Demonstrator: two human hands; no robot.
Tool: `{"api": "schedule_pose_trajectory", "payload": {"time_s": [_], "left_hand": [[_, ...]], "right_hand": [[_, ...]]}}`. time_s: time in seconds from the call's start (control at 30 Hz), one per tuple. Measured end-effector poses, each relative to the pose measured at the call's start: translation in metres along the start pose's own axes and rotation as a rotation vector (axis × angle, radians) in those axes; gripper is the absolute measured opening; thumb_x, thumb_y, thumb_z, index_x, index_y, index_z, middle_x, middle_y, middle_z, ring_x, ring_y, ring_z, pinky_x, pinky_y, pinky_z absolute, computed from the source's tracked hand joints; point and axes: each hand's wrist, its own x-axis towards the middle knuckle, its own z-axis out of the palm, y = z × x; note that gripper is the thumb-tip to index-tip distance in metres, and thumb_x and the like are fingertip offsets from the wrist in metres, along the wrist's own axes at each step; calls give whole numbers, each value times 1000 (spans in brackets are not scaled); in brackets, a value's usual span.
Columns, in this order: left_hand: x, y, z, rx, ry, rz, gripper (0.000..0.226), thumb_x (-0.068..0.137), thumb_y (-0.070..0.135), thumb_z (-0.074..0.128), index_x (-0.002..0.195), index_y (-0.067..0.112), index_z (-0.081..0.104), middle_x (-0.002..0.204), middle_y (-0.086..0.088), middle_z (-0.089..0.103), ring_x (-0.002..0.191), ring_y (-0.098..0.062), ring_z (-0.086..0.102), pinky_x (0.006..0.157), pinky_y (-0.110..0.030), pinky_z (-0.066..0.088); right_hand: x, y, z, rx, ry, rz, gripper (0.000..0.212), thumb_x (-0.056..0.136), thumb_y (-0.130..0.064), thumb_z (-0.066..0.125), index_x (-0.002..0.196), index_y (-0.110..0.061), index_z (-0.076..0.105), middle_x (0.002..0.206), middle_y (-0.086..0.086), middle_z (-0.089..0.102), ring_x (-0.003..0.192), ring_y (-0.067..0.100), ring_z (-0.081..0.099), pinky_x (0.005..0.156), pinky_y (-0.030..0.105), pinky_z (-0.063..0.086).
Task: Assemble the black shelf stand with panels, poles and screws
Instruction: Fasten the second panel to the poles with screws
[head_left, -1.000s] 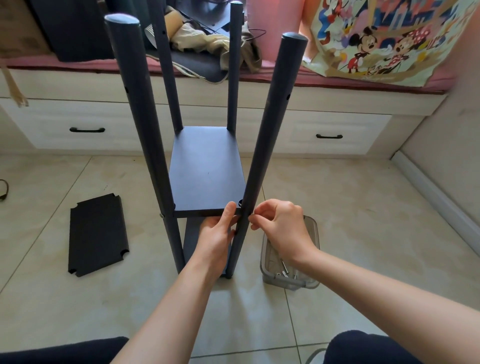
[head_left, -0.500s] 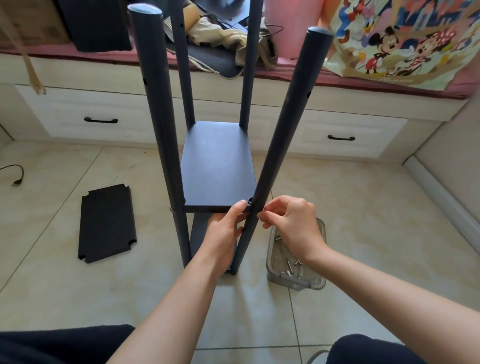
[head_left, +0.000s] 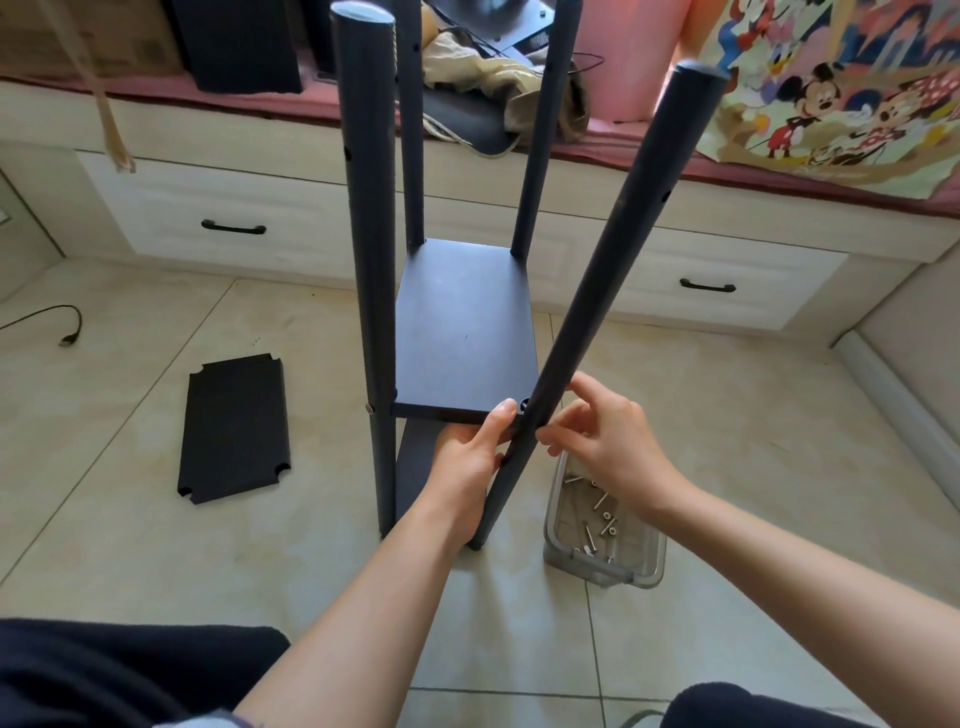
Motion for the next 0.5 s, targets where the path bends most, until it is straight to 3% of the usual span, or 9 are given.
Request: {"api": "schedule_pose_trajectory", "payload": {"time_s": [0.1,0.27,0.37,0.5], "left_hand": [[1,-1,-2,12,-28,-1,25,99,42,58,107,24,74,111,-5,76,113,-26,68,109,-54,44],[1,1,-3,13,-29,18,21,100,40,58,101,29,76,110,-7,76,113,-27,68,108,-54,44],[-1,3,0,30,-39,21,25,99,43,56,91,36,78,108,-5,76,112,-24,68,103,-46,48],[-2,3,0,45,-29,13,25,97,45,55,92,30,75,105,-4,77,109,-20,70,92,-37,49]], "right_hand": [[3,0,-3,3,-25,-27,41,85,-9,74,111,-35,56,71,-1,72,66,8,69,70,17,51],[6,2,-6,-30,-80,-73,45,88,-10,72,113,-41,53,72,-4,73,67,6,69,73,18,50],[6,2,-7,-25,-93,-78,46,88,-10,72,118,-40,53,72,-5,73,68,6,69,74,19,51],[6,4,-8,-22,-116,-78,49,88,-10,72,126,-33,53,73,-5,74,69,5,69,71,15,48]]}}
